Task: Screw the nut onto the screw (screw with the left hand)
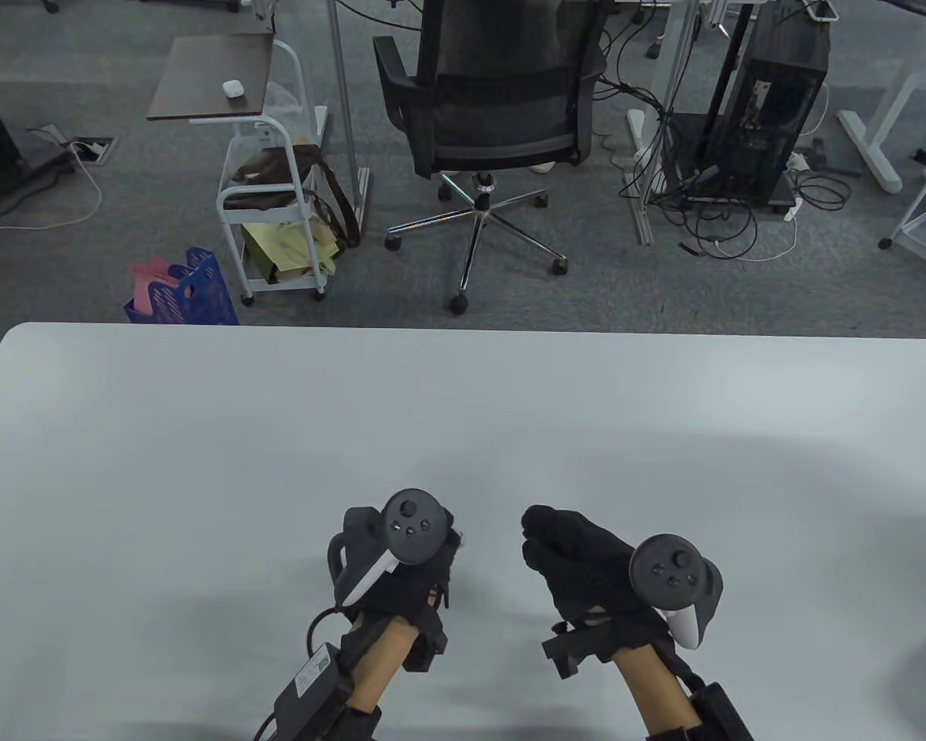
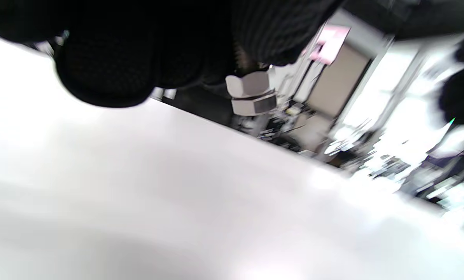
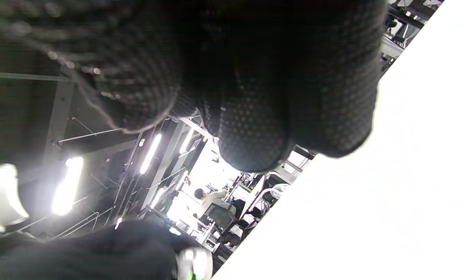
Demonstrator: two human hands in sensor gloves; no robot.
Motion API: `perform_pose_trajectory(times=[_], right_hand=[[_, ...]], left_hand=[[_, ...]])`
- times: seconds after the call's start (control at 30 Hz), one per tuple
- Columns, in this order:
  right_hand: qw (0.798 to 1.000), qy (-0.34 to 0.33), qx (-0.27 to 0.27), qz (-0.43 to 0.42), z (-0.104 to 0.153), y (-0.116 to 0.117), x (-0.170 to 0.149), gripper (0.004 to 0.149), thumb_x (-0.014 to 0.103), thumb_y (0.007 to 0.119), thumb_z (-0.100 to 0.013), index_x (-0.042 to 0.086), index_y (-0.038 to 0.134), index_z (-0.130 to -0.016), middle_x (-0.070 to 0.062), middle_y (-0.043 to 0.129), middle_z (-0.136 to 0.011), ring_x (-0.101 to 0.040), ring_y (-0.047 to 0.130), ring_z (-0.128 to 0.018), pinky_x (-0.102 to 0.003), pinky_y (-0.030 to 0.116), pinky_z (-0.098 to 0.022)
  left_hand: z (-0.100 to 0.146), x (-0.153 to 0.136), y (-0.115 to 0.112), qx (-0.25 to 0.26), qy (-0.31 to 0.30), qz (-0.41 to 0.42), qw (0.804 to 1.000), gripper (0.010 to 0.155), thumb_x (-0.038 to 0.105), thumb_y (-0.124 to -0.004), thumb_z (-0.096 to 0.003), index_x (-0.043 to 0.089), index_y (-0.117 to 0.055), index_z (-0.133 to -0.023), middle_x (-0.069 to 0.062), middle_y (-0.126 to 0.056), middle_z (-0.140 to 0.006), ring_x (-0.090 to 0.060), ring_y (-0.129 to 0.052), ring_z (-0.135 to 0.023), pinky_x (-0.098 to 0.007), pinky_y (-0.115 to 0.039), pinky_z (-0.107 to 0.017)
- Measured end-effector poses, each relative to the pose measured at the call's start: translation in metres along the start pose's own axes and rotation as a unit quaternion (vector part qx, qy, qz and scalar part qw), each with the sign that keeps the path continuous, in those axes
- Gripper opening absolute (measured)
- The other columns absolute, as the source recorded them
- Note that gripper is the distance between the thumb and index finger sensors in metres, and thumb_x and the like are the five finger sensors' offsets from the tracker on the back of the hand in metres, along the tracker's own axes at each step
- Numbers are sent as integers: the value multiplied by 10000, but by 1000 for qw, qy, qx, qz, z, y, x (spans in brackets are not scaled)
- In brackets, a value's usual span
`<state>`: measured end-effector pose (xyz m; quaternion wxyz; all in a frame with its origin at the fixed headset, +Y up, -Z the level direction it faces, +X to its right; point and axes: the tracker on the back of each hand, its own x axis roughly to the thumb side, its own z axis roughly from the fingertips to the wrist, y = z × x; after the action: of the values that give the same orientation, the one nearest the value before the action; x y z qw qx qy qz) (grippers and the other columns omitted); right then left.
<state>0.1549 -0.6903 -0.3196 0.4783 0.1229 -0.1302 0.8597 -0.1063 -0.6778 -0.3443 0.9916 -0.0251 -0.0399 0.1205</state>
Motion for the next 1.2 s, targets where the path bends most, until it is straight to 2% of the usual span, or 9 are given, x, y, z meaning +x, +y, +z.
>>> perform_pose_trajectory(times=[0.2, 0.4, 0.53, 0.73, 0.87, 0.93, 1.03, 1.13, 1.2], right_hand=[[999, -13, 5, 29, 0, 1, 1, 470, 357, 929, -336, 212, 890, -781, -71, 964, -798, -266, 1113, -496, -424, 982, -375], [999, -16, 12, 41, 0, 2, 1, 470, 360, 927, -337, 211, 889, -782, -72, 964, -798, -268, 1113, -498, -427, 980, -377], [999, -13, 14, 37, 0, 2, 1, 469, 363, 921, -341, 208, 889, -782, -74, 965, -796, -270, 1112, -499, -430, 980, -376], [999, -18, 15, 44, 0, 2, 3, 471, 368, 915, -346, 203, 887, -786, -79, 960, -802, -284, 1106, -516, -447, 970, -390], [995, -42, 8, 93, 0, -1, 6, 487, 398, 884, -365, 190, 874, -806, -108, 917, -851, -332, 1069, -590, -500, 926, -452], [989, -62, 7, 137, 1, -2, 9, 502, 409, 876, -370, 189, 866, -820, -119, 886, -889, -362, 1032, -652, -533, 887, -497], [967, -100, 10, 235, 1, -3, 15, 540, 436, 867, -374, 200, 841, -858, -129, 813, -972, -412, 956, -755, -582, 804, -576], [922, -140, 6, 361, 3, -4, 20, 586, 481, 854, -369, 236, 802, -899, -103, 748, -1040, -425, 888, -844, -606, 730, -637], [901, -147, 9, 409, 3, -5, 20, 610, 492, 851, -369, 251, 776, -924, -89, 698, -1080, -446, 829, -899, -625, 673, -670]], left_hand=[[-20, -38, -30, -64, 111, -108, 986, 489, 235, -768, -435, 59, -788, -890, -247, -865, -765, -434, -941, -524, -552, -762, -412], [-27, -59, -44, -90, 158, -157, 971, 488, 247, -783, -427, 64, -810, -879, -231, -892, -746, -417, -961, -512, -544, -780, -412], [-30, -63, -54, -116, 161, -162, 967, 492, 274, -790, -425, 76, -825, -874, -210, -905, -739, -404, -966, -520, -536, -787, -425], [-30, -63, -55, -115, 165, -156, 967, 516, 311, -765, -429, 85, -796, -892, -215, -875, -772, -418, -943, -553, -545, -763, -442], [-26, -55, -50, -111, 161, -149, 969, 605, 361, -740, -427, 94, -721, -970, -244, -796, -904, -454, -897, -693, -583, -714, -533], [-20, -43, -41, -87, 146, -123, 978, 689, 428, -719, -424, 102, -636, -1025, -259, -708, -995, -505, -826, -802, -624, -652, -598], [-11, -22, -26, -20, 70, -61, 996, 756, 474, -711, -416, 124, -560, -1069, -247, -576, -1109, -566, -679, -957, -685, -535, -678], [-1, 2, -17, 13, 5, -13, 1000, 798, 498, -708, -411, 156, -486, -1097, -220, -435, -1177, -585, -529, -1039, -720, -407, -718], [4, 15, -18, 5, -18, -5, 1000, 821, 517, -703, -410, 176, -441, -1109, -196, -356, -1199, -584, -438, -1073, -732, -344, -727]])
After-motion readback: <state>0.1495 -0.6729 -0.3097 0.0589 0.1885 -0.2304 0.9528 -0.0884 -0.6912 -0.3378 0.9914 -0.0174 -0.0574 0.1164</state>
